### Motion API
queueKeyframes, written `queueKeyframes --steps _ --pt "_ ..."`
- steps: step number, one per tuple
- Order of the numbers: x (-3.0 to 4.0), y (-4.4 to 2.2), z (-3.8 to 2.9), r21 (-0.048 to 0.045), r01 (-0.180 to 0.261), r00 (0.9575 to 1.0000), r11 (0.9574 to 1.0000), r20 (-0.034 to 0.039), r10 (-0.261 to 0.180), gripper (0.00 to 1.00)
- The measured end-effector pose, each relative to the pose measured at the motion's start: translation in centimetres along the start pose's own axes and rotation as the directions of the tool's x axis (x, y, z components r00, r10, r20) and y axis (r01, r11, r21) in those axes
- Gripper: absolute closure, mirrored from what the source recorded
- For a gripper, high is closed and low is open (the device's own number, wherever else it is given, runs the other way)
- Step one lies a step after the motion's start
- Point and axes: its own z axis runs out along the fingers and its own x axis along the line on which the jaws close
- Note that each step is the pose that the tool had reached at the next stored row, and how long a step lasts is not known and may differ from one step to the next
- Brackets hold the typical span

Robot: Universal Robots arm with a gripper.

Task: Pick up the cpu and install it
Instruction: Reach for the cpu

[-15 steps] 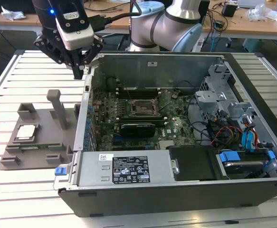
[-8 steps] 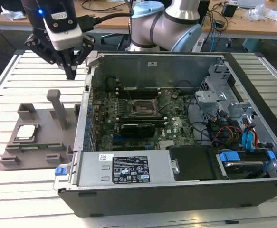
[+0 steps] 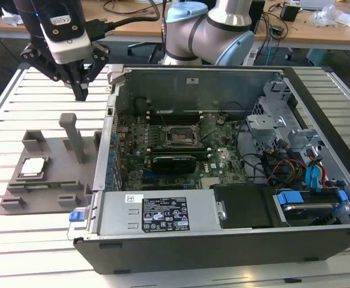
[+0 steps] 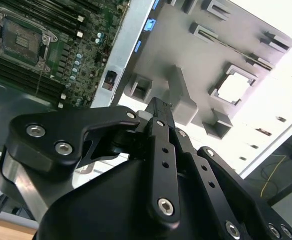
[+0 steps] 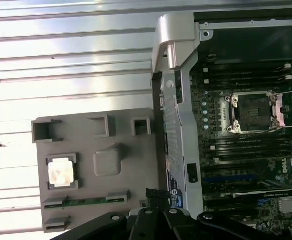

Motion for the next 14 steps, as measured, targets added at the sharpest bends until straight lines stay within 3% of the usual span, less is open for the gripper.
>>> queueKeyframes --steps 5,14 --pt "0.98 -0.08 0.02 0.0 0.0 1.0 1.0 0.0 0.0 0.89" --pt "2.04 -0.16 0.05 0.0 0.0 1.0 1.0 0.0 0.0 0.89"
